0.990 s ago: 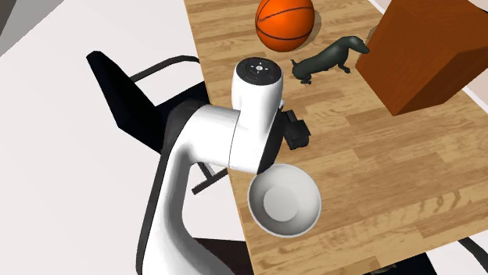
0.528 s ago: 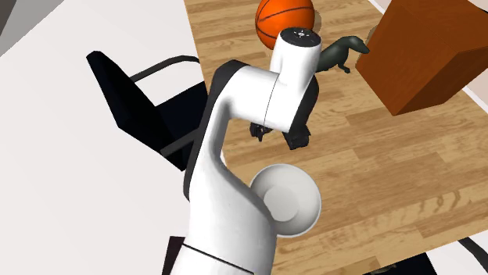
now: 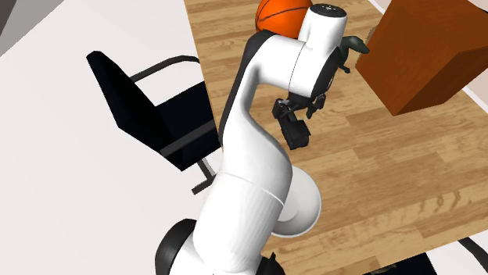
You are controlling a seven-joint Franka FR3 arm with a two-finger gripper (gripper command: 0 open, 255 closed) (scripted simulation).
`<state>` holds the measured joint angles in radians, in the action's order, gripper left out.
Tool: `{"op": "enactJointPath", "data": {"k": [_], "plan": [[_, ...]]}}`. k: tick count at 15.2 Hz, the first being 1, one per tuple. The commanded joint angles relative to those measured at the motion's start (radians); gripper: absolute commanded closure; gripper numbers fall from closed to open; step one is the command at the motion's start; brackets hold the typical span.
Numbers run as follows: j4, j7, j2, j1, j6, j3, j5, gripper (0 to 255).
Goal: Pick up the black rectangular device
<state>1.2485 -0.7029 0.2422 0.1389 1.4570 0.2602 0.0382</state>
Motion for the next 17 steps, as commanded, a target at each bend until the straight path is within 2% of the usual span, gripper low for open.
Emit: {"op": "enactJointPath", "data": {"k": [1,6,8,9,17], "plan": [[0.011,-0.005,0.006,0.001,0.015,0.000,0.000,0],[0.127,0.000,-0.023,-0.007,0.104,-0.001,-0.008,0],[0.127,0.000,-0.023,-0.007,0.104,-0.001,-0.008,0],[0.130,0.000,-0.024,-0.007,0.105,-0.001,-0.008,255],[0.127,0.000,-0.022,-0.007,0.104,-0.002,-0.008,255]]}}
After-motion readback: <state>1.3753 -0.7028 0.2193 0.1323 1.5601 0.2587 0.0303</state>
